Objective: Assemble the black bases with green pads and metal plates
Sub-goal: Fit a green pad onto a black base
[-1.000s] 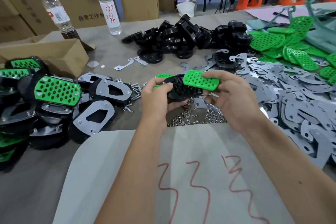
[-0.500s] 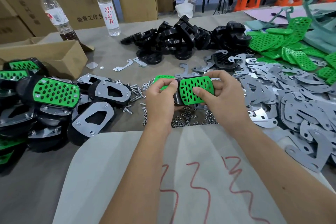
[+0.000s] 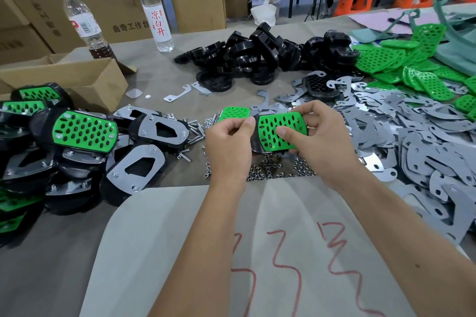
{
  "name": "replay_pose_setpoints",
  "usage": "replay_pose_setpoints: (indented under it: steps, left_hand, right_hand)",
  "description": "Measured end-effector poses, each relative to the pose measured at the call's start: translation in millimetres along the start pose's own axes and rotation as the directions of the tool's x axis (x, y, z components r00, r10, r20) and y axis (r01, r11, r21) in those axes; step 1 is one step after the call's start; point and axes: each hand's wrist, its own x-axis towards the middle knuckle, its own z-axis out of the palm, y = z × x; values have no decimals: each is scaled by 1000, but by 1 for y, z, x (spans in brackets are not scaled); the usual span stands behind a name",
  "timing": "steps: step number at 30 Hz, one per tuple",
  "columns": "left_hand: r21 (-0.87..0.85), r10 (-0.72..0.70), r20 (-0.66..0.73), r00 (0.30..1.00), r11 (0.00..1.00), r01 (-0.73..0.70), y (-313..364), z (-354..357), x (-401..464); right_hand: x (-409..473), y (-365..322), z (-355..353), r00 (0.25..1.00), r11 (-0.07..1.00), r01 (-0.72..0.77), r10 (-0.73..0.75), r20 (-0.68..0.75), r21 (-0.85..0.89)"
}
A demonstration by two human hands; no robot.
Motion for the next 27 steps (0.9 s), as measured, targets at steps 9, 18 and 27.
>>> replay_pose_setpoints:
  steps: [9, 18, 27]
  left_hand:
    - [14, 74, 27, 997, 997, -74, -5, -2, -1]
    - [28, -61, 121, 991, 998, 59, -6, 1, -4]
    - [-152, -125, 308, 943, 972, 178, 3, -1, -6]
  right_hand:
    - [1, 0, -1, 1000, 994, 1, -4, -20, -107]
    - [-2, -7, -11, 977, 921, -7, -77, -200, -389]
    - [-2, -18, -28, 949, 929, -227, 144, 280, 293]
